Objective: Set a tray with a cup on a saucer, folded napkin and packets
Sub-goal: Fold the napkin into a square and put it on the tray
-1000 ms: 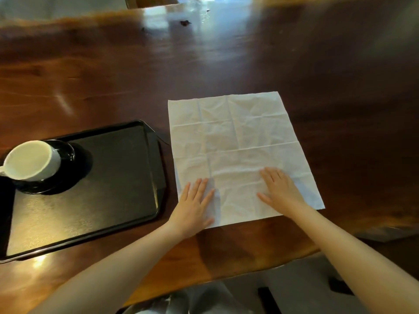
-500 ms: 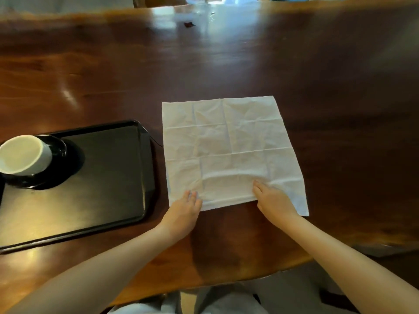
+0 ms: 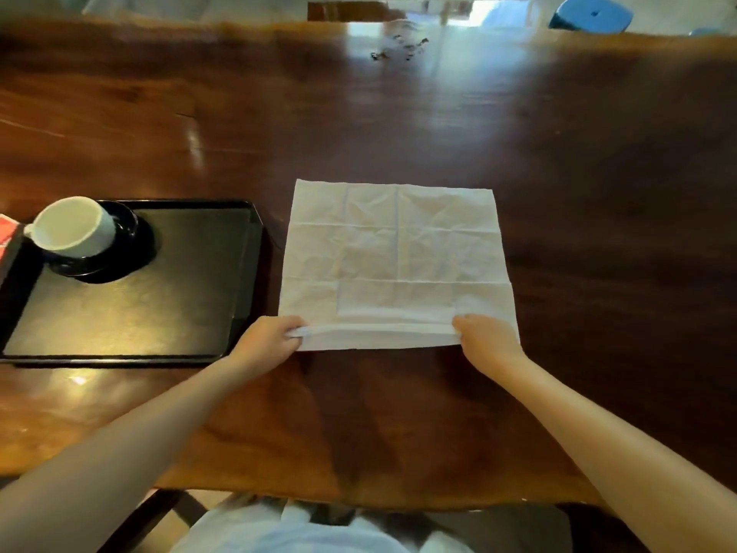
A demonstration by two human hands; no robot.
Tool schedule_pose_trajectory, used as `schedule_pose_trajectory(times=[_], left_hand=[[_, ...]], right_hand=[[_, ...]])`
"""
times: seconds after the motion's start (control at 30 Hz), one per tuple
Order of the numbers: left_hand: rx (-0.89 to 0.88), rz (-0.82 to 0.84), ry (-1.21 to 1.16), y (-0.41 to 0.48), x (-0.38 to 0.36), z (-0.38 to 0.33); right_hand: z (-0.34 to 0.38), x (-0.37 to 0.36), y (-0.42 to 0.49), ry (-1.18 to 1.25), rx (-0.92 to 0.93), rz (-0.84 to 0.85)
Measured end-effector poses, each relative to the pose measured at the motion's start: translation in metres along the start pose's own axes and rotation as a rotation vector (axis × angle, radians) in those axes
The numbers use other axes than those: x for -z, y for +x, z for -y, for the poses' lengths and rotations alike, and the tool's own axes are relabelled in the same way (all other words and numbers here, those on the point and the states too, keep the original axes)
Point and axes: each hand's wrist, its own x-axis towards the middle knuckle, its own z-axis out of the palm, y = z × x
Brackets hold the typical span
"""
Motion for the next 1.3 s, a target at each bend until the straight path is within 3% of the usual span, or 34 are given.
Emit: schedule_pose_trajectory(times=[0.17, 0.33, 0.6, 1.03, 1.23, 1.3], left_hand=[[0.076, -0.108, -0.38, 0.021, 0.041, -0.007], [0.203, -0.161, -0.659, 0.063, 0.068, -0.018], [0.351, -0.297, -0.968, 0.139, 0.097, -0.033], [0.486, -0.399, -0.701, 0.249, 0.092, -0.016], [0.596, -0.522, -0.624, 0.265, 0.075, -0.014], [0.518, -0.601, -0.469, 0.261, 0.07, -0.022]], right_hand=[[-0.048, 0.042, 0.024, 0.317, -0.226, 0.014], [-0.079, 0.09, 0.051, 0.307, -0.283, 0.101], [-0.108, 0.139, 0.104, 0.766, -0.378, -0.174], [-0.099, 0.119, 0.205, 1.01, -0.589, -0.372], [-0.096, 0.102, 0.235, 1.035, -0.632, -0.398], [-0.092, 0.097, 0.24, 0.861, -0.657, -0.456]])
